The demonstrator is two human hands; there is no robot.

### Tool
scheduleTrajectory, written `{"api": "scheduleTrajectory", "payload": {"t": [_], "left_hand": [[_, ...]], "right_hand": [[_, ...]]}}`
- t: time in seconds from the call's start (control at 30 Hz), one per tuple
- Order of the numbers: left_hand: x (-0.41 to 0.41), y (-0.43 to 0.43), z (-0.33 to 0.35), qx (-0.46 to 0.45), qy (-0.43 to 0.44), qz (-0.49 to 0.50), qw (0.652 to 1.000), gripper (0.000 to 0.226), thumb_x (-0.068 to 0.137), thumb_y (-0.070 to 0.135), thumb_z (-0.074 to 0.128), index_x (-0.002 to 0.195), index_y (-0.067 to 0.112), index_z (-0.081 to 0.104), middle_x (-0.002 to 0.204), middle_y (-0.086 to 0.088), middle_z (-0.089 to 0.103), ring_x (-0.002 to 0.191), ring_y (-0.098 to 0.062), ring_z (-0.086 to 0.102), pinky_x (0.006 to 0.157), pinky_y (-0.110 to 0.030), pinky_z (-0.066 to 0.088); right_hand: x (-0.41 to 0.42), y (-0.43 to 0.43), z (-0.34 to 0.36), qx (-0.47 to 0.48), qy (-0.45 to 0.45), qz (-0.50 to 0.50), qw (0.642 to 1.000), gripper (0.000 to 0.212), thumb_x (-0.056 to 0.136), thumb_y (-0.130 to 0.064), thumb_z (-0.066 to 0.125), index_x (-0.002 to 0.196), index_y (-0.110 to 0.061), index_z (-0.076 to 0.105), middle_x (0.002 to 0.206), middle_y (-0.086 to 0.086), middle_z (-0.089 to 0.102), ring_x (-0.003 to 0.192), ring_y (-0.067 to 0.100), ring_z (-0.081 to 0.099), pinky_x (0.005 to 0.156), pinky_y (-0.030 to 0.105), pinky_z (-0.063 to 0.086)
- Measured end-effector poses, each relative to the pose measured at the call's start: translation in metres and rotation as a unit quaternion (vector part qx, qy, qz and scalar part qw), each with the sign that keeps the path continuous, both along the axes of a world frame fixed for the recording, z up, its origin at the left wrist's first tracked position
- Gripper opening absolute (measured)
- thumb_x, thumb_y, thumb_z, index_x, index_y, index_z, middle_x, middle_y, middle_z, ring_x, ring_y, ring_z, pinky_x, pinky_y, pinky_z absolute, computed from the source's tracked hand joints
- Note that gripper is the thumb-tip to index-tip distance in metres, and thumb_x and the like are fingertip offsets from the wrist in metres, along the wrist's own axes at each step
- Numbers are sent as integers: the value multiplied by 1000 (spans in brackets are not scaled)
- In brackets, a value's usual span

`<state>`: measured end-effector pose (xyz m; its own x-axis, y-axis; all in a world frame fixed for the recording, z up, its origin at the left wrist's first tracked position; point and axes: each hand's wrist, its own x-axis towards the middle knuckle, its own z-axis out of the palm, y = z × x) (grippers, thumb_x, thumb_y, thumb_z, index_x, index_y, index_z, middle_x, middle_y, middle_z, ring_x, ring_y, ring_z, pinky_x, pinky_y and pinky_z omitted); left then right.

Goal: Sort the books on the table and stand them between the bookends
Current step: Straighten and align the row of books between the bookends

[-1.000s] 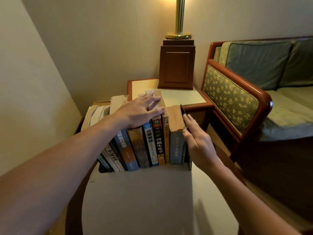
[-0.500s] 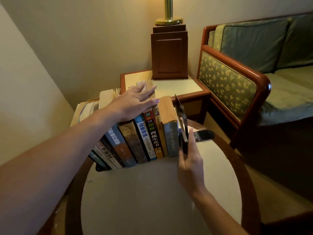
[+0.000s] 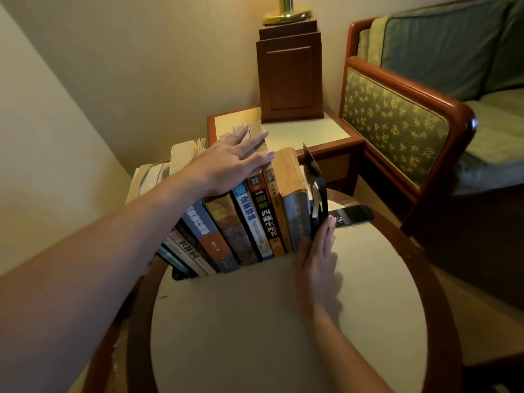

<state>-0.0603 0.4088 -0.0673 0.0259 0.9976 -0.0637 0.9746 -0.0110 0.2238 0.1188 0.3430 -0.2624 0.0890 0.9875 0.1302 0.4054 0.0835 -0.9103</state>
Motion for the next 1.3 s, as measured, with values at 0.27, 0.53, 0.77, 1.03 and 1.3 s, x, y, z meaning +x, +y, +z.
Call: {"api": "scheduleTrajectory", "payload": {"t": [0.27,0.53,0.77,1.03,1.3], "left_hand": [[-3,-10,1,78,-85,11,993,70,94,74,15,157,42,11,167,10,10,154,-15,7,123,-56,12],[-42,-43,1,-12,28,71,997,56,107,46,29,159,30,18,167,0,13,154,-16,-1,124,-51,-5],[-41,-45,3,-7,65,61,996,64,102,60,28,159,31,18,166,9,16,154,-19,5,124,-53,-1],[-47,-57,-5,66,-36,99,992,57,89,61,49,143,43,47,165,9,19,155,-26,5,119,-66,0],[-52,-62,-9,38,-18,79,996,50,102,57,37,150,45,36,166,9,15,154,-31,-1,123,-52,5]], "right_hand": [[15,-11,15,134,-3,-45,990,53,102,-35,45,152,-25,31,162,2,25,131,-19,27,97,5,34],[36,12,22,236,-149,-43,959,38,96,-14,61,135,-14,59,138,16,50,120,32,50,89,34,45],[50,17,32,246,-163,12,955,28,97,-9,56,125,-9,61,113,12,57,90,23,61,66,25,46],[67,15,41,235,-194,32,952,29,97,-4,55,127,-5,58,116,14,57,85,22,62,64,23,48],[64,21,55,219,-225,99,944,22,98,-11,57,120,-11,59,116,9,65,91,23,67,67,29,57]]}}
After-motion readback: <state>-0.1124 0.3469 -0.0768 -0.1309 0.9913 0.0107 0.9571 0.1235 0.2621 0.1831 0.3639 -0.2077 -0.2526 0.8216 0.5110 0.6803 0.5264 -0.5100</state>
